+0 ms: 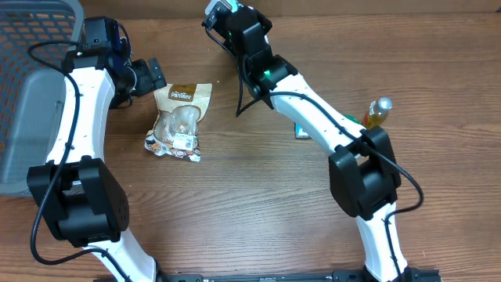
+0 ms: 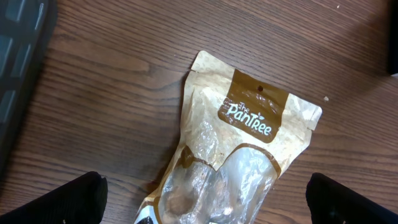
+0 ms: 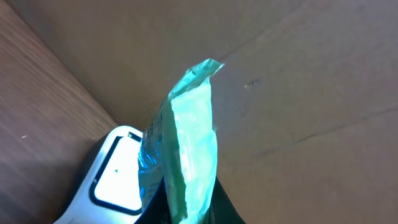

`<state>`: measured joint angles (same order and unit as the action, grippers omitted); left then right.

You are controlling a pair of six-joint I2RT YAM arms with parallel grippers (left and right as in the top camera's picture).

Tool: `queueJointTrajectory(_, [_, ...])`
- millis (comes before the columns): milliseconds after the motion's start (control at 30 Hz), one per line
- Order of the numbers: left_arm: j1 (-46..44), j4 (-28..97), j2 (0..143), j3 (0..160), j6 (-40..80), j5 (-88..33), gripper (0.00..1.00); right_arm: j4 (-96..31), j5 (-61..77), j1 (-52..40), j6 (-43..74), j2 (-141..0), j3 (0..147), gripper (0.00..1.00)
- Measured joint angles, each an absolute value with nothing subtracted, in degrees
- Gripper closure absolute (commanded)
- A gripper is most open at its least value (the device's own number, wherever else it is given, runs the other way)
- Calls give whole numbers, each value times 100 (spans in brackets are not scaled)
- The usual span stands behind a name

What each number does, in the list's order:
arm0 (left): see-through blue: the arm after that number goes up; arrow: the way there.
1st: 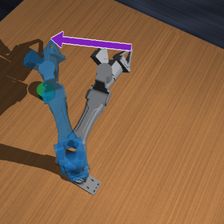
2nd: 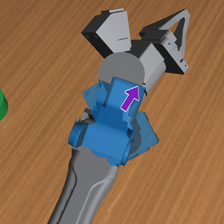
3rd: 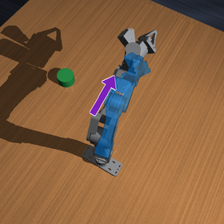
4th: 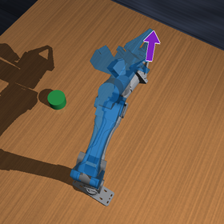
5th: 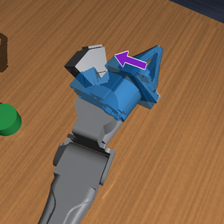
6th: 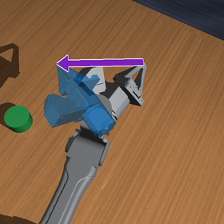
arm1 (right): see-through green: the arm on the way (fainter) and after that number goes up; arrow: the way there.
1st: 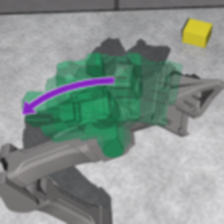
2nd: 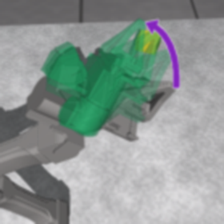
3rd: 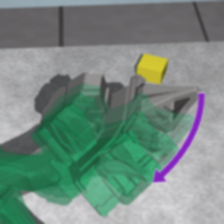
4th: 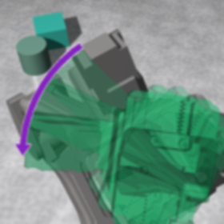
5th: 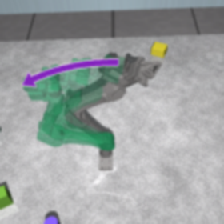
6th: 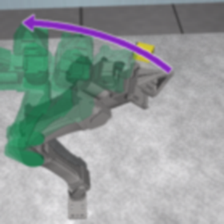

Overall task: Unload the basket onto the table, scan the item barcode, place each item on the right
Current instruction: 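Carry the packet up to the white scanner window and hold it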

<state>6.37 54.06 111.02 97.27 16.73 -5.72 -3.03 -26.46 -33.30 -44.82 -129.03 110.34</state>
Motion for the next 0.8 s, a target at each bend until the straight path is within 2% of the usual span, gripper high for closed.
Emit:
queueJointTrajectory(467, [637,5404,11102,9727,1673,-572,0,493,-2749,-2985,-4676,-13502,11034,96])
queueJointTrajectory(800, [637,5406,11102,9727,1673,-572,0,539,-2412,-2967,-4676,-13653,11034,96])
